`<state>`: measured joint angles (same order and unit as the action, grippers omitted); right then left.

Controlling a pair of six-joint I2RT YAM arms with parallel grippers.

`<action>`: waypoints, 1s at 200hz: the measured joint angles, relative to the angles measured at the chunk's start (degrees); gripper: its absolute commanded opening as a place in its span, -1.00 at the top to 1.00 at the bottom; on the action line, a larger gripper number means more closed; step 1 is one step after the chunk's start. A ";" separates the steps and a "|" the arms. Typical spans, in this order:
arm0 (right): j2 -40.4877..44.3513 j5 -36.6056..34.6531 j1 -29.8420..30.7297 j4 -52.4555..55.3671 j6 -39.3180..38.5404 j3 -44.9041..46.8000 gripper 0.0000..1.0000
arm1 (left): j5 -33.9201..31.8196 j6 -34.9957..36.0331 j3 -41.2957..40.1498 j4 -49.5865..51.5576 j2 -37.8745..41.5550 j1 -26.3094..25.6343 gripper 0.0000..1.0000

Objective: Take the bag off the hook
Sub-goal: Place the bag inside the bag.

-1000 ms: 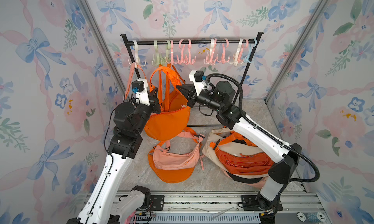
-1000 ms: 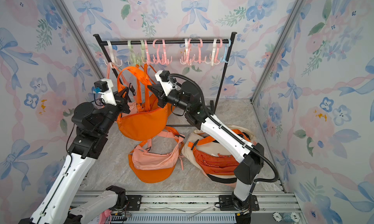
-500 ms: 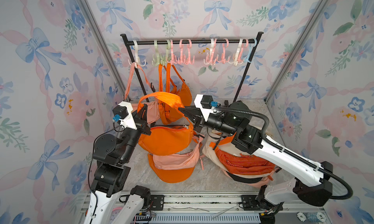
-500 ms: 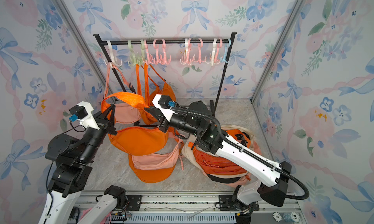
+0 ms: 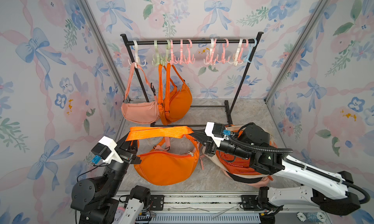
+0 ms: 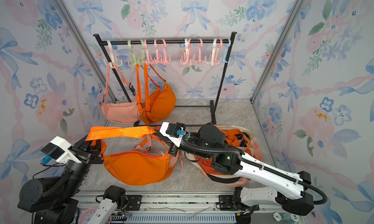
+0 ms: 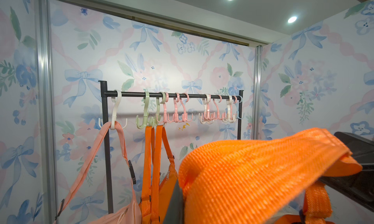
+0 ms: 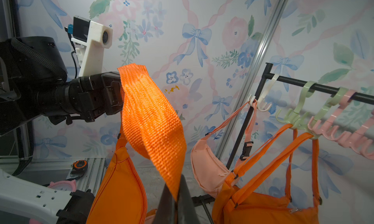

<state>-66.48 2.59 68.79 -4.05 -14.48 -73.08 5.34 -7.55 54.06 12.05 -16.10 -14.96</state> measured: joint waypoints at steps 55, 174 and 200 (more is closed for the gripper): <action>-2.86 -4.02 -3.82 -1.33 2.47 9.14 1.00 | -6.27 -5.38 -13.86 1.92 -2.10 0.00 1.00; -20.79 -1.55 -21.73 -7.52 12.00 11.15 1.00 | -16.00 -13.77 -22.69 -13.33 -27.02 0.00 1.00; -23.30 -0.61 -23.82 -8.28 12.96 10.62 1.00 | -17.88 -13.77 -21.94 -18.32 -33.29 -0.66 1.00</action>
<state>-89.78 1.98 44.97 -12.34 -1.52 -62.46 -12.53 -21.32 32.12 -6.26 -49.39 -15.62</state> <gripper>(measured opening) 0.047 0.045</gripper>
